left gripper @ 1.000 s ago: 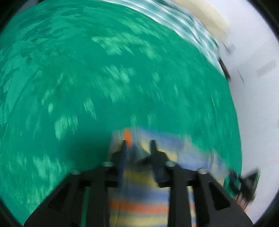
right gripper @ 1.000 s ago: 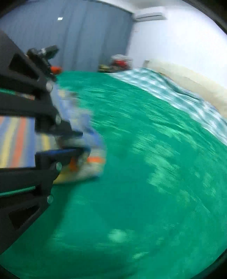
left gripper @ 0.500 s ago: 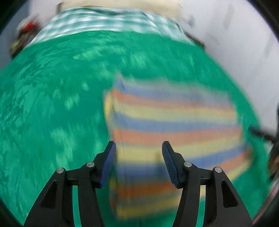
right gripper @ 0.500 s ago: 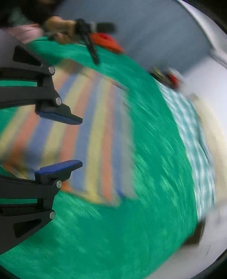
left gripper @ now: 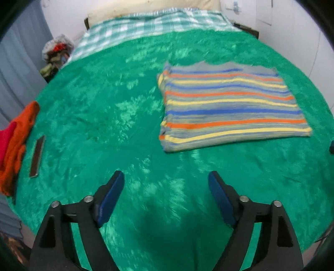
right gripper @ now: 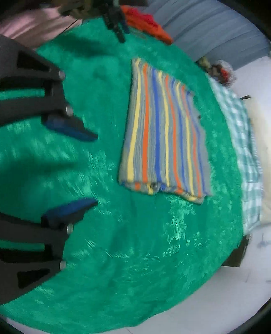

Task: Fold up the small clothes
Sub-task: 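Fold the hem up over the collar with both tools and release, then move both tools open toward the folded sweater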

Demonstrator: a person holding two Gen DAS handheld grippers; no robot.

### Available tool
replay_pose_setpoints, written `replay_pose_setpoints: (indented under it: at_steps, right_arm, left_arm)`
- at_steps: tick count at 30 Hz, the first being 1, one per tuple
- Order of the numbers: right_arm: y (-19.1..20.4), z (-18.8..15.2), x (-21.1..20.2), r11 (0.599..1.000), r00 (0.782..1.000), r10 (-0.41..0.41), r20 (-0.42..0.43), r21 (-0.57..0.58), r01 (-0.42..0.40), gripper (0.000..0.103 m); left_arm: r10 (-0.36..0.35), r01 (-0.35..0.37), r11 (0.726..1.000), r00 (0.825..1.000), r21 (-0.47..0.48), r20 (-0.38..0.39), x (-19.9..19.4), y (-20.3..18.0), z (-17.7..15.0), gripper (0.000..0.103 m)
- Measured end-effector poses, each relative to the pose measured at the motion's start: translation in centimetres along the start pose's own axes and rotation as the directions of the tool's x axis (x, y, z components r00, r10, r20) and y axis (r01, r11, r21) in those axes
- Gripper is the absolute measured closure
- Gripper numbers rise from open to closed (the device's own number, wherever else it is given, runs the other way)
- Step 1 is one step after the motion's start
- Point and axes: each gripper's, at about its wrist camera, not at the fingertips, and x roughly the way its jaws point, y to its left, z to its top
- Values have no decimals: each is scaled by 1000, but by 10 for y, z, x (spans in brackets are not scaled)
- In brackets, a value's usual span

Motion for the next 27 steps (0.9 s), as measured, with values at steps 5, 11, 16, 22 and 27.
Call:
replay_pose_setpoints:
  at_steps: [5,11,16,22,27]
  right_arm:
    - [41,-25,-16,999,999,42,31,24,-43,27]
    - [53,-60,-42,998,997,57,57,26,-58,22]
    - [53,-74,-60,997,994,59,91,51,-64,20]
    - [46,-78,-75,994,989,69,130,75,-80,20]
    - [29,-57,-65,998,992,33,121,53,-40,20]
  left_arm:
    - [-1,1,1000,998,-8,68,-41,-19,-6,10]
    - [9,-8,1000,993,-6,121,-80,-30,-20,8]
    - [14,-14,1000,990,-6,141,-101,-34,-26,8]
    - [15,-19,999,989,29,145,-99,-48,-29,6]
    - [-54,43,990,995,135,83,-59,-90,-35,6]
